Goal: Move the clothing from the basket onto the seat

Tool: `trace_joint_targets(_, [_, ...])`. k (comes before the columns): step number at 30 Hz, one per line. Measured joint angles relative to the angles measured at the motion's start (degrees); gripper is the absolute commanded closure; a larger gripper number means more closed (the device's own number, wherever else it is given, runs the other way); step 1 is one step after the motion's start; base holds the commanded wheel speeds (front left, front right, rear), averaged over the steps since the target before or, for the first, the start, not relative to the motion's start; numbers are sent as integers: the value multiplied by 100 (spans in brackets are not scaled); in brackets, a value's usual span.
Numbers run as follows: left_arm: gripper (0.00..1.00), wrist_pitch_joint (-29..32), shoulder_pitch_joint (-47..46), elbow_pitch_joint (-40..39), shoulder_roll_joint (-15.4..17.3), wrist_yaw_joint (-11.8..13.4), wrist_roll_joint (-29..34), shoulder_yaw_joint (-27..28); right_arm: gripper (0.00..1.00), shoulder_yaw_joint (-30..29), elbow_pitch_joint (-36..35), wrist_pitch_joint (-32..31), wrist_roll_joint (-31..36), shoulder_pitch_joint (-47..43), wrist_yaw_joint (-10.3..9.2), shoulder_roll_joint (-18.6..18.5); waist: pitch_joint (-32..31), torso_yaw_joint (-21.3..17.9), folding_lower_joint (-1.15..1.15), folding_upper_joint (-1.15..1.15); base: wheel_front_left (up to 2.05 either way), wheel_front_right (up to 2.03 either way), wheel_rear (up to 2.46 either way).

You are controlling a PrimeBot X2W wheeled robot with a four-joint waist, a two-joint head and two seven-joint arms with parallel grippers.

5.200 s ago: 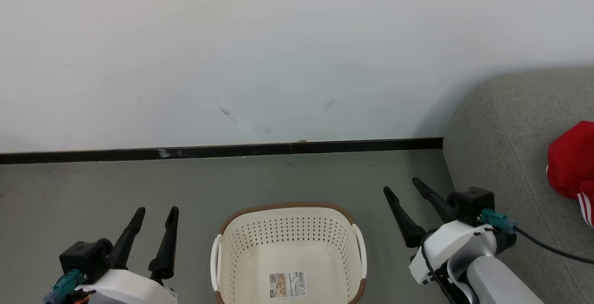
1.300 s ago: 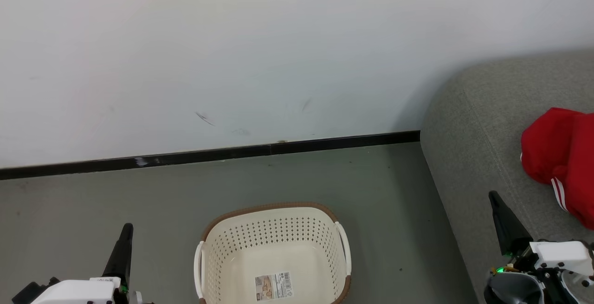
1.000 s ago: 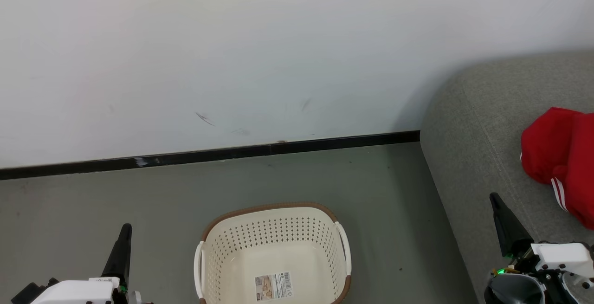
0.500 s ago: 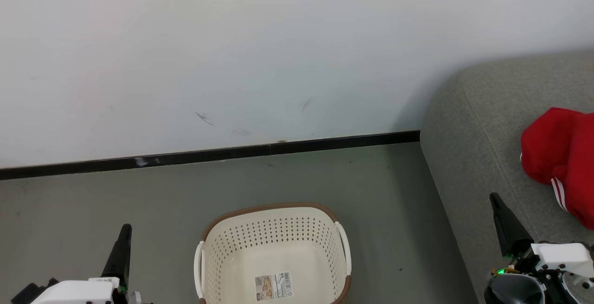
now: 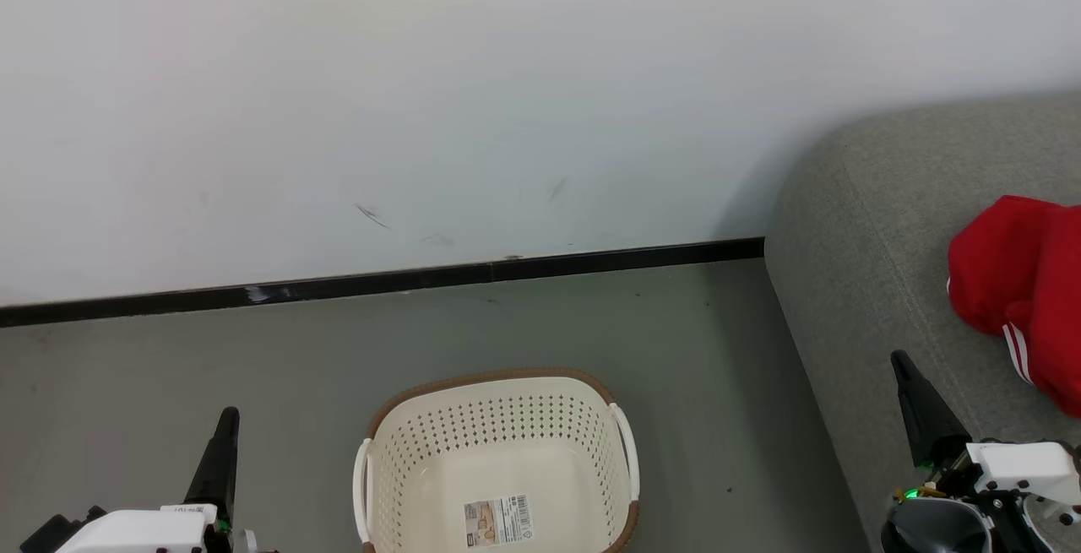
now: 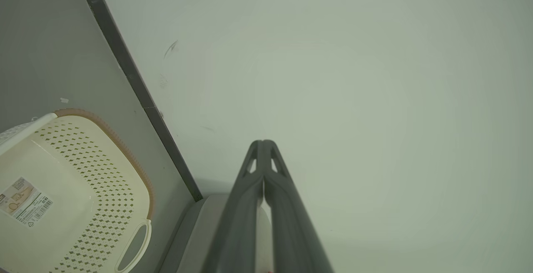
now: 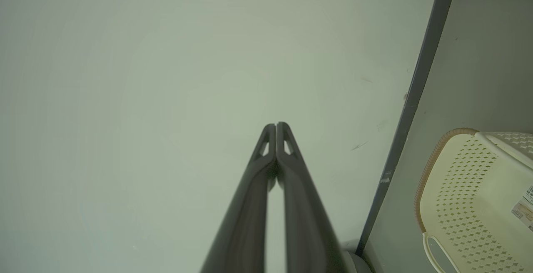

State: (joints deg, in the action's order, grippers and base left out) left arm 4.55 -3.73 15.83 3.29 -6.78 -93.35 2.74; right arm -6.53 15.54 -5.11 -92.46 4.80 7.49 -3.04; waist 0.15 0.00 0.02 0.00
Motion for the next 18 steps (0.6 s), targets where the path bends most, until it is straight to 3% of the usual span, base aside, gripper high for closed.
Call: trace_joint_targets(18, [100,16,-1,7,-1,0,0,4,100,-4,0,0,0,0,0,3,0,0,0,0,0,0,0])
